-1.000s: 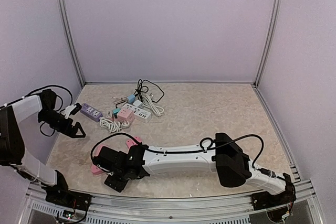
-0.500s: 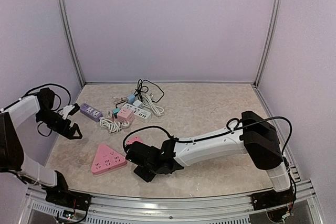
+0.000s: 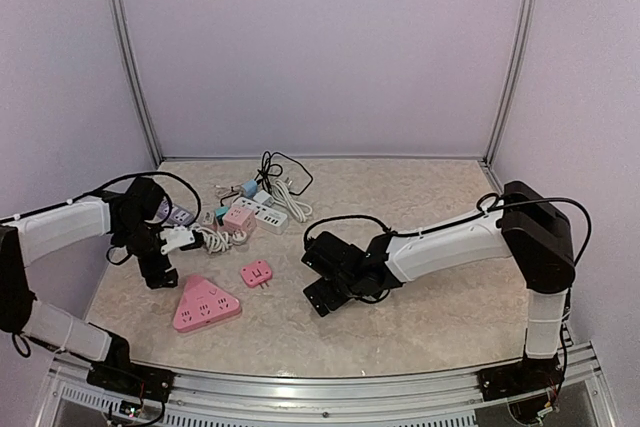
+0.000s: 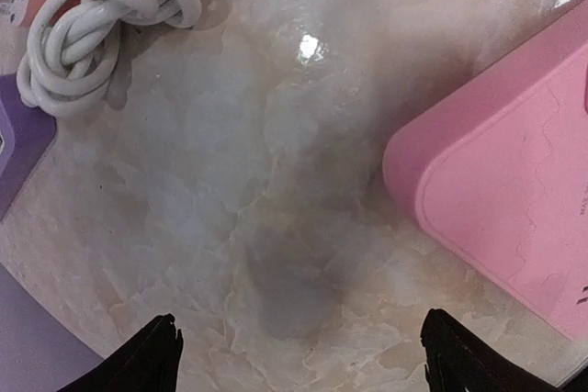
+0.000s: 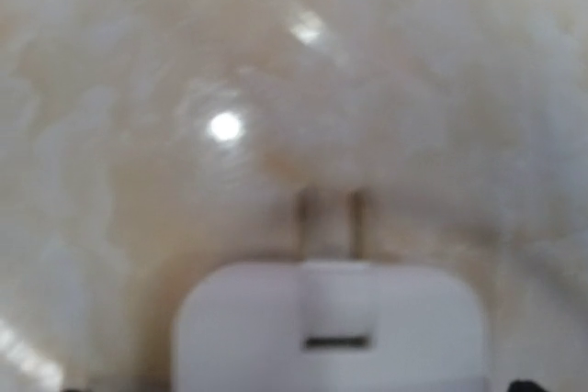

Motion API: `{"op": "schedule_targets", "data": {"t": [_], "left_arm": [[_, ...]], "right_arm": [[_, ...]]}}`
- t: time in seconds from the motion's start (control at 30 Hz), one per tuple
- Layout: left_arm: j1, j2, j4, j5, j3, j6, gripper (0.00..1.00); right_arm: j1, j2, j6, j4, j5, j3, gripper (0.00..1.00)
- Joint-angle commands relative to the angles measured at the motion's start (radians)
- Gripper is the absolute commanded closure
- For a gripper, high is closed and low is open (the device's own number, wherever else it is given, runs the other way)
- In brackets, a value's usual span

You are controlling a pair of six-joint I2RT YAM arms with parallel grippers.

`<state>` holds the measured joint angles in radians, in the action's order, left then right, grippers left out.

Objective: Insert the plug
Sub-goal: Move the plug to the center of the board, then move the socket to the center of the board.

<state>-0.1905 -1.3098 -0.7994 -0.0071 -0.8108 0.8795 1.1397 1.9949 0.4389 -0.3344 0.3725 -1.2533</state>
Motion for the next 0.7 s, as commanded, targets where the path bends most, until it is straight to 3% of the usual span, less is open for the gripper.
{"op": "schedule_targets", "data": {"t": [0.0, 0.2, 0.43, 0.53, 0.67], "left_arm": [[-0.094, -0.003, 0.144, -0.118, 0.087, 0.115, 0.11], [-0.245, 0.000, 0.266, -0.168, 0.157, 0.099, 0.11], [-0.504, -0.018, 0.148, -0.208, 0.064, 0.010, 0.10], [-0.588, -0.043, 0.075, -0.137, -0.027, -0.072, 0.09], [-0.679, -0.134, 0.000, -0.010, -0.146, -0.159, 0.19]], "right_arm": [[0.017, -0.020, -0.009, -0.088, -0.104, 0.038, 0.00], [0.018, -0.149, 0.024, -0.034, -0.141, 0.089, 0.00], [0.022, -0.281, 0.110, -0.029, -0.122, 0.182, 0.00], [0.030, -0.318, 0.166, -0.020, -0.101, 0.230, 0.00], [0.046, -0.349, 0.250, -0.035, -0.050, 0.261, 0.00]]}}
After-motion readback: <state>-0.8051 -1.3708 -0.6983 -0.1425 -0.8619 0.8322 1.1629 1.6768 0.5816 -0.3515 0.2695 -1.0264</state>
